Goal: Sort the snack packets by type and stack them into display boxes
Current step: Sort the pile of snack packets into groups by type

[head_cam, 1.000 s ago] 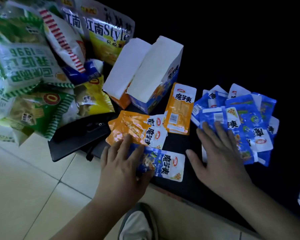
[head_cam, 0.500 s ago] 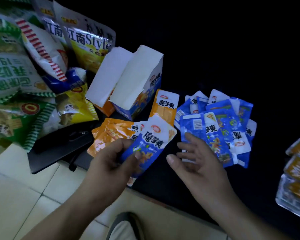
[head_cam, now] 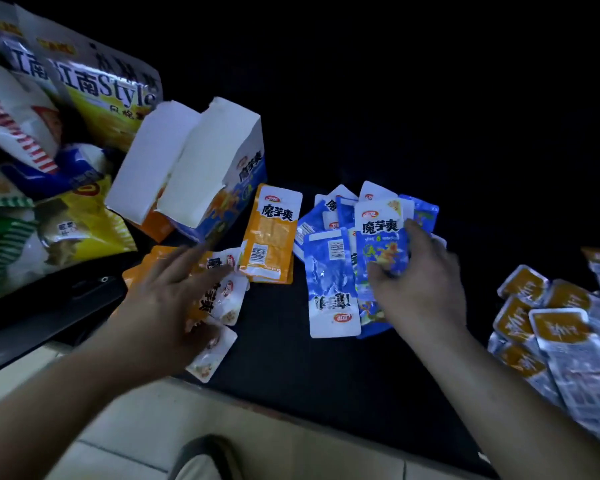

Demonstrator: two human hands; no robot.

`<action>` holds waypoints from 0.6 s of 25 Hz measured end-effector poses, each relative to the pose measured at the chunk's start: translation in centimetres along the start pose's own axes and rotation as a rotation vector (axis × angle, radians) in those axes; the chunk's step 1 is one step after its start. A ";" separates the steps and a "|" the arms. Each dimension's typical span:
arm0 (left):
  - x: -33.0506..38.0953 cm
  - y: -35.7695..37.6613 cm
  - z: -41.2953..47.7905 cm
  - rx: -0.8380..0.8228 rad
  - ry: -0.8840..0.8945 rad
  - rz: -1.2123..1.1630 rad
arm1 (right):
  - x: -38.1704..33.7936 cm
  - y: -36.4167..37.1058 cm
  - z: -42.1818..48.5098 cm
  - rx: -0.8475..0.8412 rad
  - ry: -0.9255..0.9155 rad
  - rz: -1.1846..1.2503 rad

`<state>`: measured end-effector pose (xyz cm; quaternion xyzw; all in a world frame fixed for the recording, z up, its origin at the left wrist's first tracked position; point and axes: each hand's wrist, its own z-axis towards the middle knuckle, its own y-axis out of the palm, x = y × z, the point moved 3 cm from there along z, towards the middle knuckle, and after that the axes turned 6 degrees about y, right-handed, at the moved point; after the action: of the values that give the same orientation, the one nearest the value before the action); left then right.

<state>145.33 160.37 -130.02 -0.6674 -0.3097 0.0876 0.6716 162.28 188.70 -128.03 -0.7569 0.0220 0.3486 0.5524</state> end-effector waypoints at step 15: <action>-4.2 -1.1 -1.8 0.148 -0.051 -0.091 | -4.1 9.0 -6.0 -0.408 -0.532 -0.142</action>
<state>142.60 156.55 -130.13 -0.5988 -0.3492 0.0964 0.7143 158.41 178.61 -132.31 -0.7339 -0.2457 0.4919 0.3988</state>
